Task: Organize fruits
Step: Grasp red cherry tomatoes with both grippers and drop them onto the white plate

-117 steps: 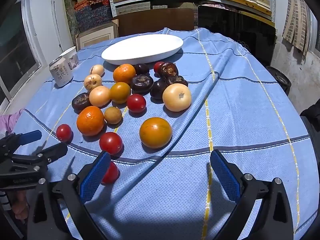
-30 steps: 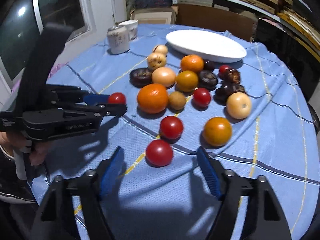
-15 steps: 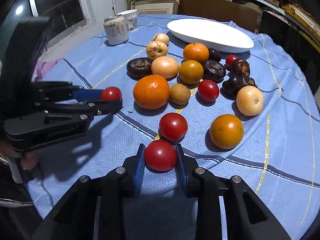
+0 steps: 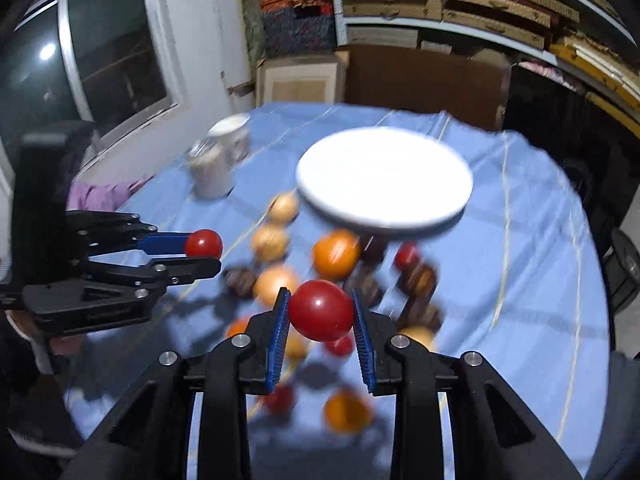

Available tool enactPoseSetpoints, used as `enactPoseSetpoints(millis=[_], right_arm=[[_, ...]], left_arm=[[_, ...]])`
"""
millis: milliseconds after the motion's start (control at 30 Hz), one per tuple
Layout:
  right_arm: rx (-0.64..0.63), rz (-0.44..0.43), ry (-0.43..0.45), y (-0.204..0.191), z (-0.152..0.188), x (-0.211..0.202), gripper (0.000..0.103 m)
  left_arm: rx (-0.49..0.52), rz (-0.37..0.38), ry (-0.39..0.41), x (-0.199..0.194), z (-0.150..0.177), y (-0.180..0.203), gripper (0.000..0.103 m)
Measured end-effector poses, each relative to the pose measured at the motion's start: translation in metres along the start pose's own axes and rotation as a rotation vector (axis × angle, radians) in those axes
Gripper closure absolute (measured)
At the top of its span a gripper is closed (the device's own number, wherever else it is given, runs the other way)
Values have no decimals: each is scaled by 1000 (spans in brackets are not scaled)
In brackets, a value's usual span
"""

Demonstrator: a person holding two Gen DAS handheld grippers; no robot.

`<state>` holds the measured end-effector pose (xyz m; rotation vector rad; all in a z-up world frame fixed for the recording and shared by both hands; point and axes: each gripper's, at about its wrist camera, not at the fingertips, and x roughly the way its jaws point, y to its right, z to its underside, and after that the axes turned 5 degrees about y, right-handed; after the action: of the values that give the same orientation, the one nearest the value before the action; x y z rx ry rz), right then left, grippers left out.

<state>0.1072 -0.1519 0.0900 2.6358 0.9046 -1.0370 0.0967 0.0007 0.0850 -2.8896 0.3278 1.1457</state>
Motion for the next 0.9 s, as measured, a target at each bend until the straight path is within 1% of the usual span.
enactPoseSetpoints(millis=[33,67,167,233,300,367,400,433,467,500,533,600,633,667,700,733,767,900], right_arm=[[7,15,-2,7,-9,11,72],[23,41,-19,21,-21,33,72],[79,79,-91,52,-39,88,72],[93,105,-124,67,-46,117,72],[100,104,-135,73,-48,135,71],[101,140,-133,79,-51,150,69],[99,174,-121,81,-53,151,52],[99,194,-87,82,-53,146,42],[100,193,-64,82,-53,141,42],[99,179,-52,82,-52,134,42],[102,171,-50,81,-49,127,42],[108,168,-29,80,-44,112,41],[116,164,-17,79,-39,101,37],[124,157,-12,78,-35,94,35],[133,145,-4,76,-28,83,33],[135,139,1,73,-23,75,31],[135,135,7,69,-14,63,30],[124,110,19,52,17,30,25]], left_arm=[[0,-10,6,11,-16,-2,75],[-7,-22,2,28,-33,-5,75],[-51,-53,-48,83,-67,-17,75],[-73,-87,-97,120,-77,-25,75],[-75,-95,-127,142,-79,-28,75],[-82,-119,-149,157,-79,-32,73],[-87,-132,-151,157,-78,-33,56],[-96,-137,-119,152,-79,-35,46],[-101,-152,-82,146,-78,-39,36],[-100,-163,-41,136,-78,-40,30],[-92,-164,-20,128,-78,-39,30],[-65,-143,-19,114,-76,-38,30],[-63,-141,-20,109,-74,-37,29],[-62,-133,-19,99,-70,-37,26],[-60,-129,-16,91,-65,-36,20],[-57,-130,-13,84,-60,-35,17],[-51,-132,-9,76,-53,-33,15],[-25,-134,-6,46,-16,-26,13]])
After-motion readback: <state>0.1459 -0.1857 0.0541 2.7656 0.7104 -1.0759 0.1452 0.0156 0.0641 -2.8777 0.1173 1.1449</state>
